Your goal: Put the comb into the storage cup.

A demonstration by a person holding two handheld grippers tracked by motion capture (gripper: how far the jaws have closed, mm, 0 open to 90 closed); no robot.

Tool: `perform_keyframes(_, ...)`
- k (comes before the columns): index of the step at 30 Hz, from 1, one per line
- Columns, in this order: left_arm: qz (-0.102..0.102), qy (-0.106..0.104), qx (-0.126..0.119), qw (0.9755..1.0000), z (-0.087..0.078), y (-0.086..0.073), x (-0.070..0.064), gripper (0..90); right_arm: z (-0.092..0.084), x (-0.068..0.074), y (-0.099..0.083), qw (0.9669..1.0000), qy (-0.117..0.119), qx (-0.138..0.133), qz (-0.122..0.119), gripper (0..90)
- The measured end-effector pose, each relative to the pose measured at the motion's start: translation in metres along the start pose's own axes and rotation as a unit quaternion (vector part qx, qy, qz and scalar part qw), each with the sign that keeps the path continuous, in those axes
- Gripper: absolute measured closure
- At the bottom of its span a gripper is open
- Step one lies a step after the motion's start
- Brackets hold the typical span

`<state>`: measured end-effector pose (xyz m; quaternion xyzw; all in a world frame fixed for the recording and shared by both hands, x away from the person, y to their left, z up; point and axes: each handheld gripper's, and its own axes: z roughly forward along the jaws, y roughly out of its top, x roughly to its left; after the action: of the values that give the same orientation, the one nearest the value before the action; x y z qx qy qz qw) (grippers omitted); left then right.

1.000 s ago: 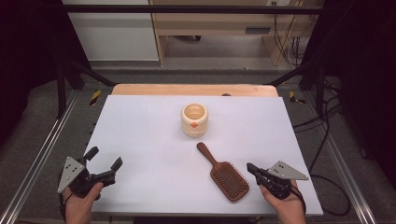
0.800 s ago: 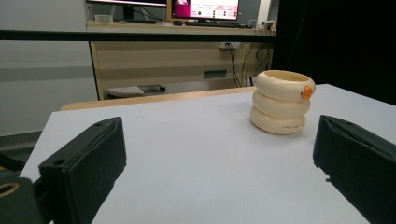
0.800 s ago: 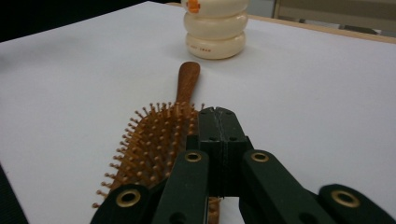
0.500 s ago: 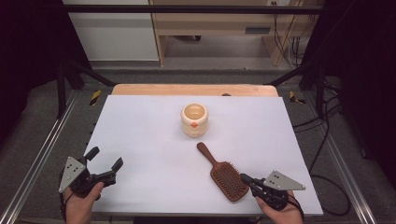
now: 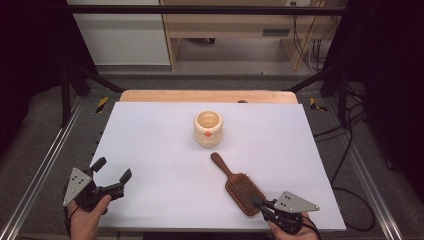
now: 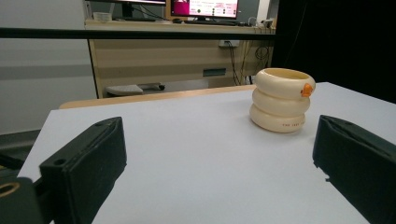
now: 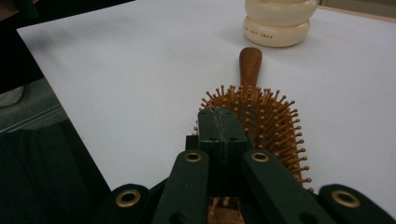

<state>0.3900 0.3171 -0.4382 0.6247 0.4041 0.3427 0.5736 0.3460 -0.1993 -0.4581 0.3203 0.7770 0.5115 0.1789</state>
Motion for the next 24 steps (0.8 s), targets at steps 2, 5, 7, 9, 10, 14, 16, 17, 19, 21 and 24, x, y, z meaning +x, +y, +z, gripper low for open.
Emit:
perform_keyframes(2, 0.000, 0.000, 0.000, 1.0000, 0.000, 0.000, 0.000, 2.9, 0.001, 0.000, 0.000, 1.0000, 0.002, 0.003, 0.000, 90.0)
perform_keyframes(5, 0.000, 0.000, 0.000, 1.0000, 0.000, 0.000, 0.000, 2.9, 0.002, 0.001, -0.001, 1.0000, 0.005, 0.008, -0.001, 90.0)
perform_keyframes(7, 0.000, 0.000, 0.000, 1.0000, 0.000, 0.000, 0.000, 2.9, 0.003, 0.001, -0.001, 0.9999, 0.006, 0.008, -0.001, 90.0)
perform_keyframes(9, 0.000, 0.000, 0.001, 1.0000, 0.000, 0.000, 0.000, 2.9, 0.003, 0.002, -0.001, 0.9999, 0.007, 0.009, 0.000, 90.0)
perform_keyframes(10, -0.001, 0.000, 0.001, 1.0000, 0.000, 0.000, 0.000, 2.9, 0.003, 0.002, -0.001, 0.9999, 0.008, 0.010, 0.000, 90.0)
perform_keyframes(14, -0.002, 0.001, 0.001, 1.0000, 0.000, 0.000, 0.000, 2.9, 0.005, 0.003, -0.001, 0.9999, 0.011, 0.013, 0.000, 90.0)
perform_keyframes(16, -0.003, 0.001, 0.001, 1.0000, 0.000, 0.000, 0.001, 2.9, 0.006, 0.003, -0.002, 0.9998, 0.014, 0.015, -0.001, 90.0)
perform_keyframes(17, -0.004, 0.001, 0.001, 1.0000, 0.000, -0.001, 0.001, 2.9, 0.007, 0.004, -0.002, 0.9998, 0.015, 0.016, -0.002, 90.0)
perform_keyframes(19, -0.005, 0.001, 0.001, 1.0000, 0.000, -0.001, 0.001, 2.9, 0.008, 0.005, -0.002, 0.9997, 0.018, 0.018, -0.003, 90.0)
perform_keyframes(21, -0.005, 0.001, 0.002, 1.0000, 0.000, -0.001, 0.001, 3.0, 0.010, 0.005, -0.002, 0.9996, 0.020, 0.020, -0.003, 90.0)
perform_keyframes(24, -0.004, 0.004, 0.002, 1.0000, 0.000, -0.001, 0.001, 3.0, 0.012, 0.006, -0.002, 0.9994, 0.023, 0.024, -0.003, 90.0)
